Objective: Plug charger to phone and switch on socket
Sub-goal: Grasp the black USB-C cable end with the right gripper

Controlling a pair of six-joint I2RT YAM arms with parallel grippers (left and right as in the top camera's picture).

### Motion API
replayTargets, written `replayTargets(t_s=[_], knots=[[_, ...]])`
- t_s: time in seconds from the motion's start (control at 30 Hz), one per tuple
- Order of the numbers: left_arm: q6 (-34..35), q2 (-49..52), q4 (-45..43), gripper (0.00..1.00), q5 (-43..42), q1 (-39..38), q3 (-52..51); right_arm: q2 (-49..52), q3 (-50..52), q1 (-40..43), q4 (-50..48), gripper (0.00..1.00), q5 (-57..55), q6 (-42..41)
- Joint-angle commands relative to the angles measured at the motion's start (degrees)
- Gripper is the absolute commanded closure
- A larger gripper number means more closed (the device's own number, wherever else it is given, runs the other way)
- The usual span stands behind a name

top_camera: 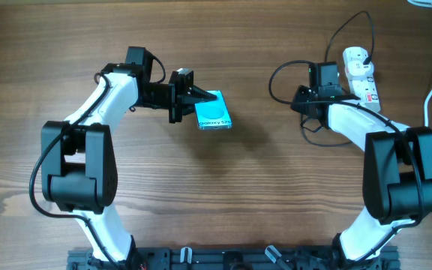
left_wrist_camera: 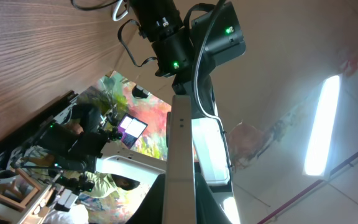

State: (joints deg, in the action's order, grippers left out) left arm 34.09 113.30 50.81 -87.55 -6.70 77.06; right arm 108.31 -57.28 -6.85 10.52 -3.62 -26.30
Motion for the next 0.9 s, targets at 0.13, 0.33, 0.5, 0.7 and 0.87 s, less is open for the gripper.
replayTargets(t_s=[0.13, 0.33, 0.5, 0.7, 0.87], knots=[[-0.7, -0.07, -1.49, 0.96, -2.82, 0.11, 0.87, -6.84, -3.87, 5.07, 14.08, 0.96, 22.6, 11.89], [-0.7, -0.07, -7.61, 0.96, -2.82, 0.11, 0.9, -27.85, -3.85, 6.34, 34.77, 0.96, 40.96, 21.68], [-0.68, -0.07, -13.42, 0.96, -2.82, 0.11, 0.9, -34.16, -3.61, 5.95, 42.66, 0.96, 39.15, 20.37], [-0.68, -0.07, -13.38, 0.96, -2.82, 0.11, 0.9, -21.16, 2.71, -2.58, 17.94, 0.39, 20.06, 14.08], [-0.63, -0.07, -13.33, 0.96, -2.82, 0.11, 0.87, -6.86, 2.34, -6.75, 9.27, 0.53, 9.44, 14.05]])
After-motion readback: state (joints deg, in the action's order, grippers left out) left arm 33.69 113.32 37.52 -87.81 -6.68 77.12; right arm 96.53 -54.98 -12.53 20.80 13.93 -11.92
